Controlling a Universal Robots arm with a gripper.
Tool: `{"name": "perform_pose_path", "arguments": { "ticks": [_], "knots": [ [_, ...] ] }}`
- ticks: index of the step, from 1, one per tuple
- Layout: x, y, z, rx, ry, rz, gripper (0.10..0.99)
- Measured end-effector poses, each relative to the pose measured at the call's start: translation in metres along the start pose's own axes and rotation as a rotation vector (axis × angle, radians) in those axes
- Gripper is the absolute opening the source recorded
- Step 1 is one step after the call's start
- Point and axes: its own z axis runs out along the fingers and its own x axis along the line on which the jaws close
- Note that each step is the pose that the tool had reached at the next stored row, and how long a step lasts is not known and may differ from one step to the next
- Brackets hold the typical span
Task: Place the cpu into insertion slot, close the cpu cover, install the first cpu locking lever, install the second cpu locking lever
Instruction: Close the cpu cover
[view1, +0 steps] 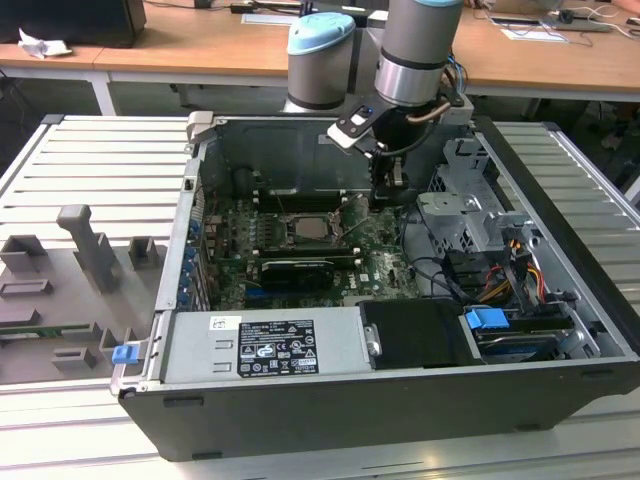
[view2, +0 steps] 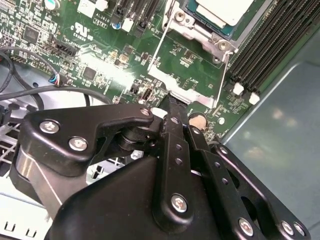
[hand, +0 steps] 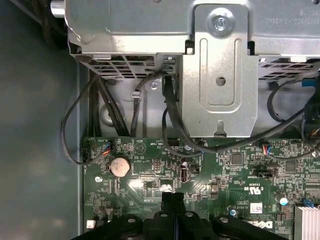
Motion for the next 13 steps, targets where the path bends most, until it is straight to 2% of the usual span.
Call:
{"name": "perform_pose_path", "arguments": {
  "ticks": [4,13],
  "knots": [
    [0.0,-0.0012,-0.0026,0.009,0.0004,0.0,0.106],
    [-0.0001,-0.018,-0.0023,0.009,0.0002,0.0,0.106]
  ]
}}
